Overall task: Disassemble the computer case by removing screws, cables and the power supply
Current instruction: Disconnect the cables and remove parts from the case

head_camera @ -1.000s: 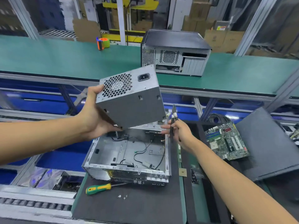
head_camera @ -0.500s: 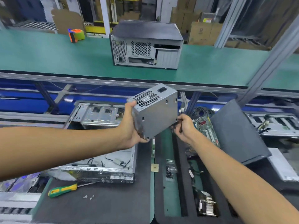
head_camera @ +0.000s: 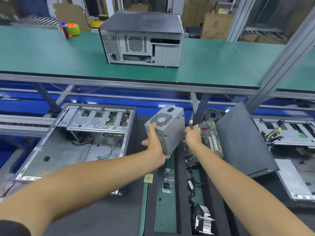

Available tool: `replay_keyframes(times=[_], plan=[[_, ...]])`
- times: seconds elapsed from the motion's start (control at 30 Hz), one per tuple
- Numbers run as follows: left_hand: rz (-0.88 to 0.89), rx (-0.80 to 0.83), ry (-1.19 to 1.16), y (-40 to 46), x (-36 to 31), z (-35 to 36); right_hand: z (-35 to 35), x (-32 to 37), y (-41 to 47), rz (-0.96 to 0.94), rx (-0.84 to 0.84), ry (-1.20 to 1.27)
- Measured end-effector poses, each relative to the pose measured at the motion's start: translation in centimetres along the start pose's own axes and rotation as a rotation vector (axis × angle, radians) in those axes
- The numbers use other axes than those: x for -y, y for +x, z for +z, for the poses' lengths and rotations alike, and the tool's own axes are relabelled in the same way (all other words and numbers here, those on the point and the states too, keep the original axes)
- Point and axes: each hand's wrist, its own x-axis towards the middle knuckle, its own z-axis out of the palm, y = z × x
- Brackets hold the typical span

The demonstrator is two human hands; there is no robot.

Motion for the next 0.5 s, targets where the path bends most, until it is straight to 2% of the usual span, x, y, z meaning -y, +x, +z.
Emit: replay_keyframes(times=[0.07, 0.27, 0.37, 0.5], plan=[[-0.01, -0.086, -0.062, 0.7, 1.8, 1.3, 0.4, -1.0, 0.2, 0.021, -0.016, -0.041], [0.009, -0.247, -0.245, 1.3, 4.6, 4.4, 0.4, -2.5, 0.8, 0.066, 0.027, 0.096], [0.02, -0.235, -0.251, 2.4, 5.2, 4.6, 0.6, -3.4, 0.9, 0.026, 0.106, 0.09], [-0.011, -0.15, -0.146, 3.3, 4.7, 4.3, 0.8, -4.3, 0.9, 0.035, 0.136, 0.064]])
